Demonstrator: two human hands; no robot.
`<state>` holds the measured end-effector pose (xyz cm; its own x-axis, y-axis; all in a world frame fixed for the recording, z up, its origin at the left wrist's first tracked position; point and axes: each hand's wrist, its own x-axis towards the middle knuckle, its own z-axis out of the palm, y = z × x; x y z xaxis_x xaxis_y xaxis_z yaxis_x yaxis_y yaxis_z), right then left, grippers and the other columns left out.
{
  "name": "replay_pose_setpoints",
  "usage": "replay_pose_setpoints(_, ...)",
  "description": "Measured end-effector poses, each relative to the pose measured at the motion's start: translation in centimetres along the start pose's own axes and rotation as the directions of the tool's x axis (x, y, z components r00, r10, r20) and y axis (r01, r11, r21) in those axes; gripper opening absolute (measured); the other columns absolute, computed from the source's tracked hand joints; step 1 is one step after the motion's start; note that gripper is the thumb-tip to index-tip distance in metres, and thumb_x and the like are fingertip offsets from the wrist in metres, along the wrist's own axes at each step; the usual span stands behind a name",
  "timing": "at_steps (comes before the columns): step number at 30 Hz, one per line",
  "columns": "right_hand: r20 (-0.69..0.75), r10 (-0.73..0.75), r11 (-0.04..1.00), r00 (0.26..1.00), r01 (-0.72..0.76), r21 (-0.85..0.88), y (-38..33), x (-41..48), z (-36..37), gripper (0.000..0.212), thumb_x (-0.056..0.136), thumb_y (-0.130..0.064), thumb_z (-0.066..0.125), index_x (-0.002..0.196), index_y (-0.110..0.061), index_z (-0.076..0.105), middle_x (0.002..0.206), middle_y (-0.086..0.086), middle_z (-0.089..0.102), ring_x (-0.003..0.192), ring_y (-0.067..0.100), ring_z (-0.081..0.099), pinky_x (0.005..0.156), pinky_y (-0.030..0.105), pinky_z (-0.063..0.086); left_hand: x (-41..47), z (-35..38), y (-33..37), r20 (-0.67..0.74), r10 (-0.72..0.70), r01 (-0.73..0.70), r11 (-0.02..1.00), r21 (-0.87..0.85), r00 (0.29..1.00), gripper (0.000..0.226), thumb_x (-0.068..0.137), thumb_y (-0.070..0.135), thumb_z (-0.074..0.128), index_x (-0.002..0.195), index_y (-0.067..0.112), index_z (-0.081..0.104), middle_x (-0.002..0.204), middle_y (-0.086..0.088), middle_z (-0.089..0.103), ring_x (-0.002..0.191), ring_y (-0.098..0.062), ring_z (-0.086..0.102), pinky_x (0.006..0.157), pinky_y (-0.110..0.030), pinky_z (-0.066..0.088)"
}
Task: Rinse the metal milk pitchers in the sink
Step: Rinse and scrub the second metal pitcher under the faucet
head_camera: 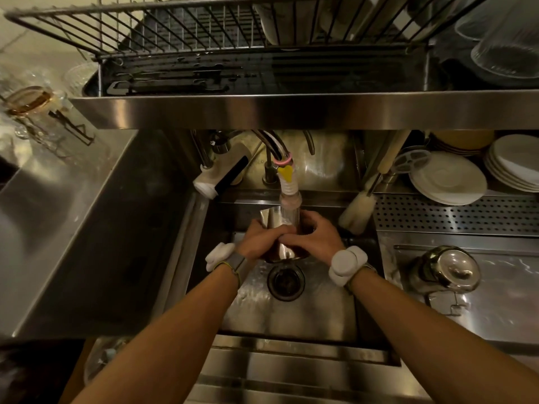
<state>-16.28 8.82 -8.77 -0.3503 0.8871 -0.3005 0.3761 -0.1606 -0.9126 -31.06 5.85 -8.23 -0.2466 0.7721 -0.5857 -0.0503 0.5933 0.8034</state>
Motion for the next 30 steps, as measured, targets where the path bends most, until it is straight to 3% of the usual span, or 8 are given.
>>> replay_pose_setpoints(4,-0.169,-0.058,0.987,0.984,0.031,-0.16,0.8,0.0,-1.4,0.092,0.045,-0.059,0.081,0.126,-0.025,0.052,0.113,-0.007,0.052,0.098,0.007,0.054,0.074,0.014,0.041,-0.4,0.3,-0.2,0.08,-0.044,0.05,0.996,-0.078,0.996,0.056,0.063,0.033,0.079,0.114,0.017,0.06,0.104,-0.009,0.071,0.093,-0.02,0.07,0.082,-0.036,0.058)
replay_pose_setpoints(8,-0.043,0.167,0.971,0.985,-0.157,0.179,0.9,0.7,-1.9,0.086,0.065,-0.041,0.082,0.137,-0.019,0.041,0.12,-0.002,0.052,0.106,0.015,0.054,0.082,0.027,0.046,-0.3,0.0,0.0,0.154,-0.048,0.065,0.992,-0.108,0.987,0.06,0.068,0.031,0.075,0.122,0.012,0.058,0.111,-0.012,0.069,0.105,-0.029,0.065,0.093,-0.045,0.052)
replay_pose_setpoints(11,-0.069,0.321,0.872,0.945,-0.266,0.411,0.3,1.5,-1.3,0.036,0.088,-0.041,0.059,0.101,-0.008,0.063,0.075,0.005,0.063,0.061,0.014,0.058,0.053,0.024,0.044,-0.4,-0.1,0.1,0.177,-0.048,0.078,0.984,-0.163,0.983,0.047,0.071,0.023,0.071,0.115,0.007,0.062,0.106,-0.014,0.068,0.097,-0.027,0.065,0.088,-0.042,0.052)
replay_pose_setpoints(14,-0.155,0.398,0.822,0.904,-0.276,0.499,0.2,2.4,-0.2,0.041,0.094,-0.044,0.045,0.068,-0.013,0.051,0.047,0.0,0.039,0.032,0.01,0.034,0.037,0.017,0.028,-0.6,-0.3,0.2,0.187,-0.08,0.114,0.977,-0.181,0.979,0.045,0.077,0.019,0.065,0.119,0.003,0.059,0.109,-0.017,0.064,0.099,-0.029,0.061,0.09,-0.044,0.05)
replay_pose_setpoints(20,-0.31,0.427,0.845,0.849,-0.252,0.472,-0.5,3.4,1.4,0.042,0.089,-0.039,0.047,0.053,-0.016,0.043,0.053,0.003,0.042,0.05,0.021,0.039,0.053,0.03,0.032,-0.8,-2.3,1.0,0.107,-0.085,0.101,0.983,-0.153,0.991,0.034,0.084,0.05,0.05,0.098,0.022,0.063,0.096,0.0,0.062,0.09,-0.018,0.055,0.079,-0.037,0.043)
replay_pose_setpoints(24,-0.312,0.283,0.935,0.907,-0.189,0.301,-0.2,3.3,1.7,0.041,0.093,-0.034,0.042,0.074,-0.002,0.061,0.066,0.006,0.054,0.062,0.022,0.05,0.062,0.029,0.041,-0.2,-3.9,1.0,-0.12,-0.097,0.088,0.993,-0.081,0.988,0.055,0.09,0.063,0.034,0.111,0.022,0.064,0.108,-0.001,0.067,0.096,-0.019,0.059,0.081,-0.038,0.039)
replay_pose_setpoints(27,-0.377,0.368,0.896,0.85,-0.216,0.388,0.1,3.4,0.7,0.043,0.092,-0.035,0.043,0.06,-0.009,0.053,0.062,0.007,0.049,0.063,0.025,0.048,0.063,0.033,0.039,-0.3,-4.5,0.5,-0.135,-0.1,0.102,0.995,0.008,0.986,0.059,0.094,0.06,0.028,0.119,0.016,0.06,0.121,-0.006,0.065,0.093,-0.021,0.059,0.068,-0.031,0.042)
replay_pose_setpoints(30,-0.393,0.343,0.909,0.853,-0.196,0.368,-0.6,4.1,1.2,0.04,0.093,-0.036,0.041,0.067,-0.009,0.055,0.077,0.011,0.055,0.074,0.026,0.051,0.068,0.036,0.038,-0.4,-5.1,0.2,-0.146,-0.085,0.092,0.995,0.044,0.986,0.062,0.094,0.059,0.026,0.123,0.015,0.058,0.121,-0.009,0.064,0.091,-0.022,0.06,0.066,-0.03,0.041)
